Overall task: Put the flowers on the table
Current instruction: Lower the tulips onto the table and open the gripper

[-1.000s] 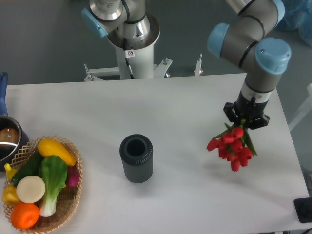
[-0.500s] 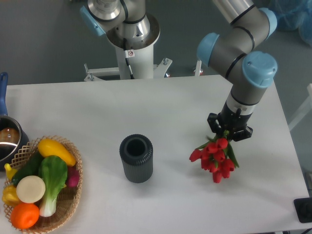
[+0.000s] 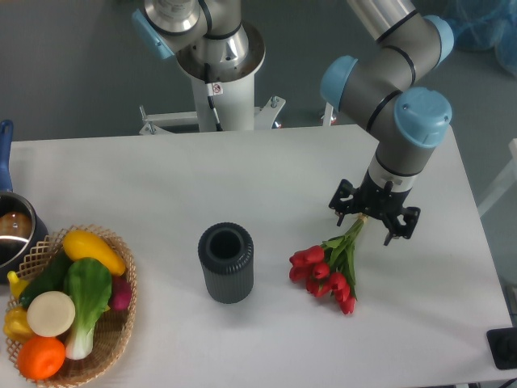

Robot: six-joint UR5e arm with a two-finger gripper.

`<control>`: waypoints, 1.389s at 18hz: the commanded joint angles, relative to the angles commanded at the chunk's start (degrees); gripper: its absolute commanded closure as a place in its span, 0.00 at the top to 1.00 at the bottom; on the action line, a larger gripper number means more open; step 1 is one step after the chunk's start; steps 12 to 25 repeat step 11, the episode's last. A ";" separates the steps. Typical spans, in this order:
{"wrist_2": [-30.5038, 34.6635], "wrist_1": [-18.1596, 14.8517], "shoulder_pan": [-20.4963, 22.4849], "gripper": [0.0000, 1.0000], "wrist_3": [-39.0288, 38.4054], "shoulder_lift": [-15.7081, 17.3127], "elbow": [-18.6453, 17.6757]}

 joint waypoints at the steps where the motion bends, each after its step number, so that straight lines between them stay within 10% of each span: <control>1: 1.75 1.76 0.18 1.00 0.79 0.00 0.43; 25: 3.09 2.30 6.68 1.00 9.50 0.88 -0.18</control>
